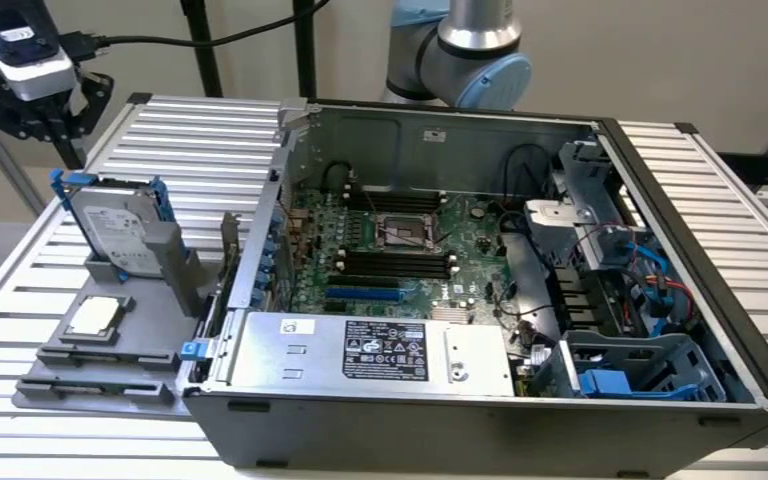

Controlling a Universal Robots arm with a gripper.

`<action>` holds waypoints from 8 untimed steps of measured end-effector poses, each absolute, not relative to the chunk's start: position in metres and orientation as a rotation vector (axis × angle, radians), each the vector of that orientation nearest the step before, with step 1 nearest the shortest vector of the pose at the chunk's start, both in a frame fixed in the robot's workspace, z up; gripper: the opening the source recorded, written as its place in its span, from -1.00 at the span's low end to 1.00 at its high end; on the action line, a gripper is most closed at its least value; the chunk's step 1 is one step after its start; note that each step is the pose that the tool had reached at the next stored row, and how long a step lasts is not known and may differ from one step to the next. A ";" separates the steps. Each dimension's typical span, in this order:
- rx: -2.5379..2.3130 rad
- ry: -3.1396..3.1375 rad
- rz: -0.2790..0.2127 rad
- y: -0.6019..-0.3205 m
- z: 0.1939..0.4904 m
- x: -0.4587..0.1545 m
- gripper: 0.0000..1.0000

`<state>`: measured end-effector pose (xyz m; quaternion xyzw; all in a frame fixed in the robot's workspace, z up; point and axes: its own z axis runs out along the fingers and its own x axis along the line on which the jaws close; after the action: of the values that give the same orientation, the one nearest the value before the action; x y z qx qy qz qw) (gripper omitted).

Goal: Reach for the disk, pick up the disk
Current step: 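Pick up the disk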

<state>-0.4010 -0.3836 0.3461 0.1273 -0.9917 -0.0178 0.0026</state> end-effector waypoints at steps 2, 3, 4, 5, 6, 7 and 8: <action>0.456 -3.102 -0.056 -0.384 0.346 -0.401 -0.79; 0.485 -3.097 -0.056 -0.384 0.346 -0.401 -0.79; 0.513 -3.092 -0.055 -0.384 0.346 -0.401 -0.79; 0.540 -3.088 -0.055 -0.384 0.346 -0.401 -0.79; 0.567 -3.082 -0.055 -0.384 0.346 -0.401 -0.79; 0.596 -3.077 -0.055 -0.384 0.347 -0.401 -0.79; 0.623 -3.071 -0.055 -0.384 0.347 -0.401 -0.79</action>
<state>-0.4010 -0.3836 0.3466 0.1989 -0.9799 -0.0176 0.0039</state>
